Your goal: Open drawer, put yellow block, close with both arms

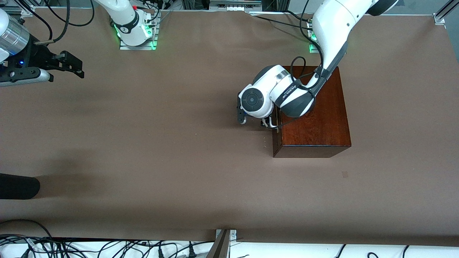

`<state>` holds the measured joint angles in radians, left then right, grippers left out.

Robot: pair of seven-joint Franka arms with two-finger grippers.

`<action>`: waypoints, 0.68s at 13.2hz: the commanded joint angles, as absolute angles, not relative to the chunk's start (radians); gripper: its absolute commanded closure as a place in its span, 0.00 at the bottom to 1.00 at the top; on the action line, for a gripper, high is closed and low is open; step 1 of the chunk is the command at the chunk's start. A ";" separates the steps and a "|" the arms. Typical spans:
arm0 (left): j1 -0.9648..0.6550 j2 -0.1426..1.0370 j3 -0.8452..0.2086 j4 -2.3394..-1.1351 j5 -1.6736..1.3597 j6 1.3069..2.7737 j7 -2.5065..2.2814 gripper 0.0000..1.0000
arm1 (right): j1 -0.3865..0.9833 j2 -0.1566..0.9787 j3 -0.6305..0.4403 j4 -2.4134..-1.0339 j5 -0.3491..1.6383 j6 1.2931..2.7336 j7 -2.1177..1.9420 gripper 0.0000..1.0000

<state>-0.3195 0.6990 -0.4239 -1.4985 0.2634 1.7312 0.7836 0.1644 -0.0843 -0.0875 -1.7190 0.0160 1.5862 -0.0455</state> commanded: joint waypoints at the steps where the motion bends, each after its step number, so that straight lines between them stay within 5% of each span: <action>1: -0.301 0.664 -0.425 -1.523 0.287 1.703 0.819 0.00 | 0.155 -0.077 -0.087 -1.697 0.012 1.574 -0.037 0.00; 9: -0.310 0.632 -0.433 -1.375 -0.046 1.753 0.562 0.00 | 0.155 -0.078 -0.087 -1.697 -0.005 1.569 -0.037 0.00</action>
<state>-0.3124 0.6535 -0.4253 -1.4228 0.0107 1.7591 0.6736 0.1630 -0.0839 -0.0924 -1.7187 0.0052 1.5865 -0.0454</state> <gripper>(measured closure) 0.000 0.000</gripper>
